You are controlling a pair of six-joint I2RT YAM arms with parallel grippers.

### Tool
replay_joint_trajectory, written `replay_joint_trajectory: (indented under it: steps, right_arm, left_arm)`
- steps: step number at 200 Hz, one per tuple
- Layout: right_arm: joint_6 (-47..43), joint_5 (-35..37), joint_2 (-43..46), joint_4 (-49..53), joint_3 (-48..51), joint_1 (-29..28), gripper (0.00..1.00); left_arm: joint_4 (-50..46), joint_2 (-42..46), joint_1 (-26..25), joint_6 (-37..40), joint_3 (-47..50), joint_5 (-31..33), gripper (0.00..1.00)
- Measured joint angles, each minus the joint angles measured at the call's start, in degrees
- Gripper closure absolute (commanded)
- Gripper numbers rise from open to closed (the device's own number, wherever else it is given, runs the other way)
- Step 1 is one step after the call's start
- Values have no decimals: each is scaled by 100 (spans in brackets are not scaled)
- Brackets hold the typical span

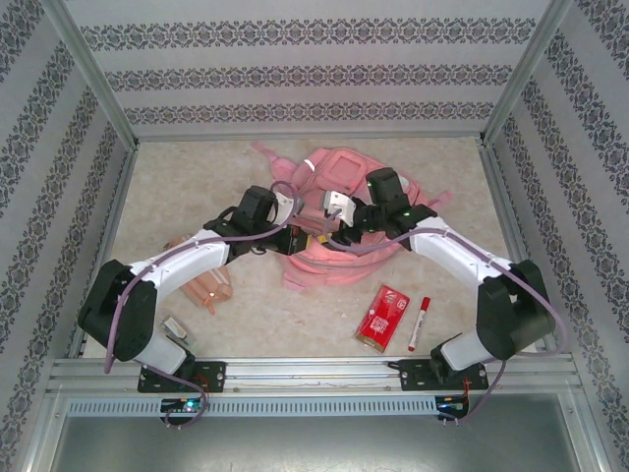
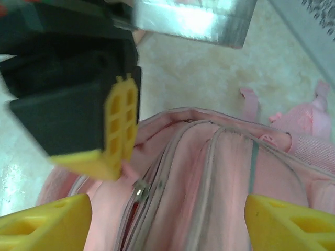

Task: Pack the student bag

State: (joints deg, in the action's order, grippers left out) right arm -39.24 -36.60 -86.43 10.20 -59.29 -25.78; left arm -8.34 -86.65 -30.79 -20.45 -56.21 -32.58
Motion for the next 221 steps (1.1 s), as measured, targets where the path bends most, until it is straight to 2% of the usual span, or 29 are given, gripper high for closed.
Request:
replay_joint_trajectory:
  steps: [15,45,54,75,112,119,126,133,145,151,181,221]
  right_arm:
    - [22,251,-315,138,-79,20,43]
    - [-179,398,-662,920,-457,7,92]
    - [-332,448,-660,1117,-549,-7,100]
    - [-680,470,-621,1462,-673,52,100]
    - [-1488,426,-319,1742,-632,310,100]
    - [-1589,428,-225,1720,-579,321,86]
    - [-1641,442,-149,1720,-527,348,67]
    - [-1652,463,-79,1707,-457,382,56]
    - [-1517,435,57,1585,-256,452,41]
    - [-1388,400,125,1497,-153,470,37]
    - [-726,221,380,870,260,372,33]
    - [-341,334,295,531,267,17,35]
  left_arm:
    - [94,11,-33,-63,2,-13,100]
    - [122,50,-22,-76,42,271,100]
    - [122,72,-15,-55,59,382,100]
    - [94,201,195,70,168,623,100]
    - [-4,155,1134,424,232,511,100]
    - [-17,96,1187,509,214,422,100]
    - [-26,28,1204,538,186,323,100]
    - [-26,-46,1204,546,160,238,100]
    - [-24,-129,1134,542,146,199,100]
    - [-26,-146,1086,538,146,199,100]
    - [-20,-149,525,291,76,195,100]
    - [247,-146,-177,-199,33,-11,100]
